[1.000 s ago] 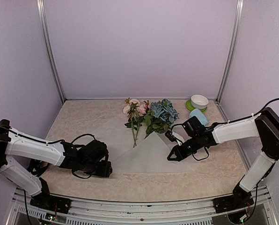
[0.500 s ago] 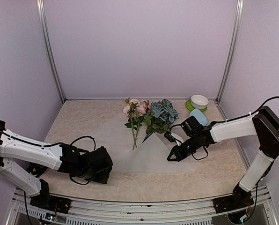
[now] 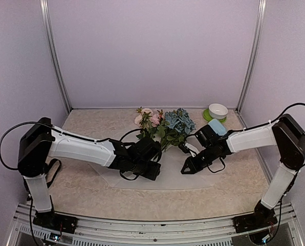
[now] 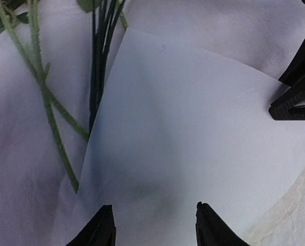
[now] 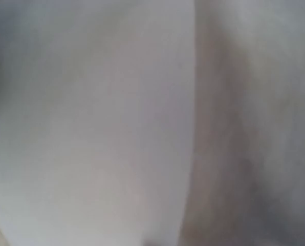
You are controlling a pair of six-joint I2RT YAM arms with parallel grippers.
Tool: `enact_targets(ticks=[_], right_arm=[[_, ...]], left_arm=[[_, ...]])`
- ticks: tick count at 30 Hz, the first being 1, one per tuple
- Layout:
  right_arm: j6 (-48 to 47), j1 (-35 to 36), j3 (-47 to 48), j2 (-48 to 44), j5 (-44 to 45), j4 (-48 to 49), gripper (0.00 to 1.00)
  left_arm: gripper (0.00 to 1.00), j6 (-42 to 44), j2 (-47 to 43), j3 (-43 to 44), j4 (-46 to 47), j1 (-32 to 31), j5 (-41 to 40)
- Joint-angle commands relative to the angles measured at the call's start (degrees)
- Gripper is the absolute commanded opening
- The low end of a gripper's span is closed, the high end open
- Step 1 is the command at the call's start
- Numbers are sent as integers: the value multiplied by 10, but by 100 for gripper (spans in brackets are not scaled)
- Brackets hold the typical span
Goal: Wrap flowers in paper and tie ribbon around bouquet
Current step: Adjust the 1/4-folded wrapping paper at the center of the board, then pick up the one-fourth-folded wrapping paper from the center of the board.
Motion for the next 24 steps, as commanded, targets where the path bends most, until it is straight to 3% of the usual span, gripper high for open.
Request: enact_targets(ticks=[1,12,16,24], right_arm=[[15,-6,14,-28,37,-40,15],[140,-27,-38,-182,257,-197,33],[186,-35,-81,-215,235,-220,40],[235,-34,-140,-196,177,-216,47]], left_arm=[[52,72,56,51,46,16,58],[52,68,105,31,41,35,110],[52,72,110,33,45,35,116],[52,78,105,21,57,35,121]])
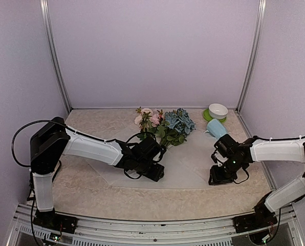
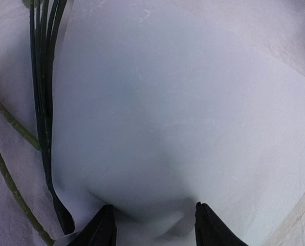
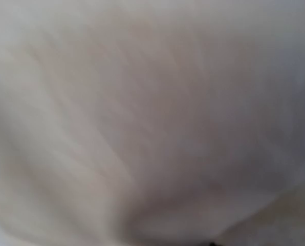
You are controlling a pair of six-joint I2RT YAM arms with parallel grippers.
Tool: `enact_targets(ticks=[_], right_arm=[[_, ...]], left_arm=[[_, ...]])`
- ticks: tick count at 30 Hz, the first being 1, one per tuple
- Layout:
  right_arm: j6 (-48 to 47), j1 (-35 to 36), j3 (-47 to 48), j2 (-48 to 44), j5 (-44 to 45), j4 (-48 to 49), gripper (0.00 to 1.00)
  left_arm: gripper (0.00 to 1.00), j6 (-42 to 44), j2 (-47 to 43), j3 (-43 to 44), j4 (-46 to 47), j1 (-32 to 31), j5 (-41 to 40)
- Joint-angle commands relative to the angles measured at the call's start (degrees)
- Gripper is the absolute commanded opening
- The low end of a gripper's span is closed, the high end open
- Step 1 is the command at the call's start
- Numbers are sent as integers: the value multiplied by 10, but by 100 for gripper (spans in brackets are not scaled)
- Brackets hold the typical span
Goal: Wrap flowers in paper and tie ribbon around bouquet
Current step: Pick up the one-fourth-folded wrapping paper from the center of the board.
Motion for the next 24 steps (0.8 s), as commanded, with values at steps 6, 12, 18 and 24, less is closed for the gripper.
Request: enact_targets(ticks=[6,12,18,24], right_arm=[[53,-2,-26,-11,-36,-26,52],[57,-1,12,-52,-6,-87,52],[85,4,-21,-53,-67,-35,52],[96,27,-13,-22,-70,22,52]], left_arm=[[52,9,17,-18,5,2,25],[52,10,17,-18,9,2,22],[52,10,20,-19,10,3,26],[52,9,20,-20,10,3,25]])
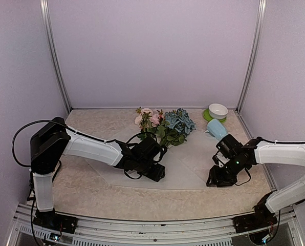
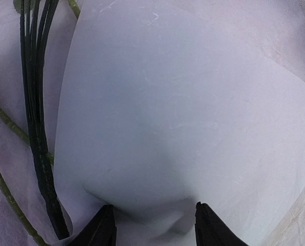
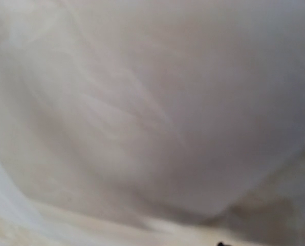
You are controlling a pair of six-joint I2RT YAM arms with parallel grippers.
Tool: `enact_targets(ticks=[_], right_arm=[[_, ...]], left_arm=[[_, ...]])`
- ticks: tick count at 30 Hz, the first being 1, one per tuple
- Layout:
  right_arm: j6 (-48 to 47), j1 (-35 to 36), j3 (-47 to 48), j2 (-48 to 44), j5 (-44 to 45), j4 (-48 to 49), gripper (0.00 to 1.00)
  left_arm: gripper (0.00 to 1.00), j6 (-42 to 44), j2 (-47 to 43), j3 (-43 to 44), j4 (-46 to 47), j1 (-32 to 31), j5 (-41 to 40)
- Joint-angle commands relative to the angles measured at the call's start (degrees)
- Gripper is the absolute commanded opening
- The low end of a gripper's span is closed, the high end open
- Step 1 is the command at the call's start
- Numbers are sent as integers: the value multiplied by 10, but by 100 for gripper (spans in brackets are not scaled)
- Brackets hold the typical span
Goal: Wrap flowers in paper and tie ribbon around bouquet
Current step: Pick up the one-fourth-folded wrapping paper from the center of the board.
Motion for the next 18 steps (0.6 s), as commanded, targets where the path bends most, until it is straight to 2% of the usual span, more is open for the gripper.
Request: enact_targets(ticks=[1,6,9,15,18], right_arm=[[9,22,10,30,-5,47,52],[-2,41,13,64,2,55,45],[-5,44,8,77,-5,73,39],[-15,44,12,81,27,61,5],[-20,44,8,75,9,73,0]], left_arm=[[52,4,18,-15,-10,2,13],[52,3,7,-18,-12,2,6],[52,1,1,-15,-14,2,1],[56,32,-32,-3,-1,-19,-22],[58,60,-40,29,-17,-32,-56]])
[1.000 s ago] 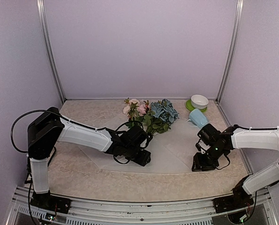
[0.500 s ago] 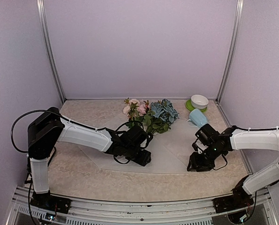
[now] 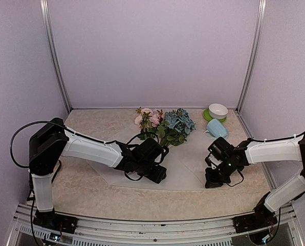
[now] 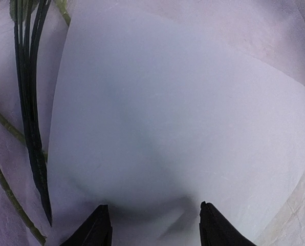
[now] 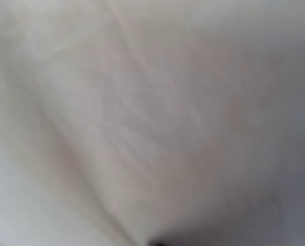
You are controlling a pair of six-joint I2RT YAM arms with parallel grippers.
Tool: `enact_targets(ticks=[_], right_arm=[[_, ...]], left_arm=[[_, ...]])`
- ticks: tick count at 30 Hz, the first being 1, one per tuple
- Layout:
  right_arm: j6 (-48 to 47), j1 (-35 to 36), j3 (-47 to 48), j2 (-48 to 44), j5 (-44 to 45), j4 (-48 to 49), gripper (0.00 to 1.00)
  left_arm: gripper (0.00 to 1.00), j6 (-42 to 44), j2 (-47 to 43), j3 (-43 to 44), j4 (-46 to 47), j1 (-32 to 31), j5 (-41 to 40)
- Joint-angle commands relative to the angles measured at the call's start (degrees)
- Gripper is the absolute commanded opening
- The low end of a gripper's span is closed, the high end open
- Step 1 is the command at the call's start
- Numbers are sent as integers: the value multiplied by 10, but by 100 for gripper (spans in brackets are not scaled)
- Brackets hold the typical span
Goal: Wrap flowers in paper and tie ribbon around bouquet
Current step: Pick up the one-fourth-folded wrapping paper from the center of the board.
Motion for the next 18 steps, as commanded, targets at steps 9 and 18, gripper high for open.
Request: enact_targets(ticks=[9,18], right_arm=[[-17,5,6,-14,-15,11,0],[-36,1,24,-20,10,-39,0]], left_arm=[[60,138,-11,103,-37,-59,12],[70,302,33,98,-16,-78,-37]])
